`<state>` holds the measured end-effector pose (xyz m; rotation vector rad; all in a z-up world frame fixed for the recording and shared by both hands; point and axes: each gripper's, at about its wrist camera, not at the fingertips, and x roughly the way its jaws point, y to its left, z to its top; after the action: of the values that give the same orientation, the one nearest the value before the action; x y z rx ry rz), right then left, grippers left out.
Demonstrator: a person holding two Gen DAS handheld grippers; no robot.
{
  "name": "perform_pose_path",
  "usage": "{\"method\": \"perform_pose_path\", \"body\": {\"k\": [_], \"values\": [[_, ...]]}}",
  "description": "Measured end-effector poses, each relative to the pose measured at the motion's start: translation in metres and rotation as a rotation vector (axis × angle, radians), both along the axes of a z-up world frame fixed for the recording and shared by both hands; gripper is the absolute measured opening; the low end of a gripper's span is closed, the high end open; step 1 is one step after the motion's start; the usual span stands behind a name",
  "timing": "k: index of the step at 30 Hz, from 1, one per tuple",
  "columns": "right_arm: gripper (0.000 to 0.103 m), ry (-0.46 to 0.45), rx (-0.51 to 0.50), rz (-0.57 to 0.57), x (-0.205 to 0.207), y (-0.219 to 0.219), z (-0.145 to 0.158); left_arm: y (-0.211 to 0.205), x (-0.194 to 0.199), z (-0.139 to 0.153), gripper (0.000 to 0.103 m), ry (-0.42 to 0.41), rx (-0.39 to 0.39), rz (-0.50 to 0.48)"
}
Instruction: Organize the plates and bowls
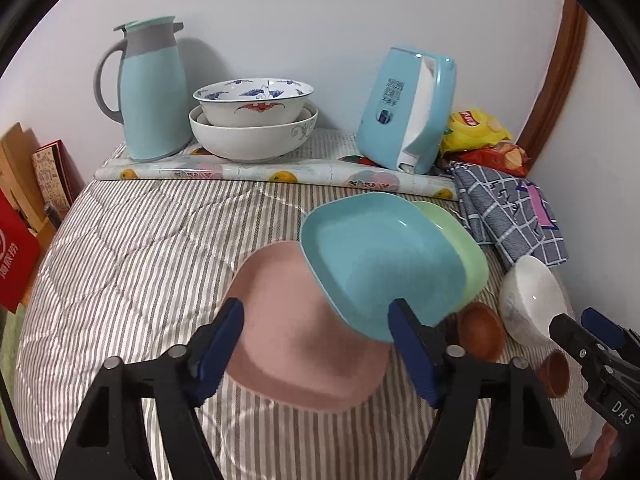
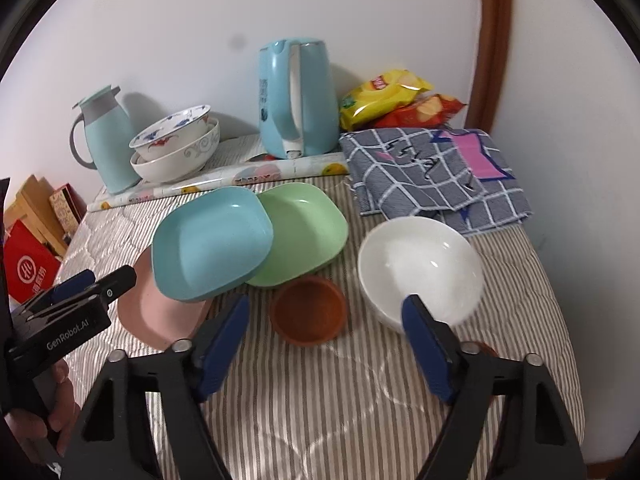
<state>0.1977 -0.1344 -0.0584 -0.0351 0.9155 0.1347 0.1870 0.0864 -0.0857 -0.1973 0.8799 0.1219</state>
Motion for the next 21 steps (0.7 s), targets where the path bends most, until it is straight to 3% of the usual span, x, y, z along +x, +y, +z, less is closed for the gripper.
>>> {"method": "perform_pose_path", "body": {"k": [10, 21], "values": [[0.056, 0.061, 0.029, 0.018, 0.046, 0.019, -0.023, 0.014, 0.044, -0.012, 0.064, 0.013, -0.011, 0.003], [0.051, 0.113, 0.063, 0.019, 0.079, 0.033, -0.045, 0.010, 0.088, -0.028, 0.064, 0.026, -0.018, -0.048]]}}
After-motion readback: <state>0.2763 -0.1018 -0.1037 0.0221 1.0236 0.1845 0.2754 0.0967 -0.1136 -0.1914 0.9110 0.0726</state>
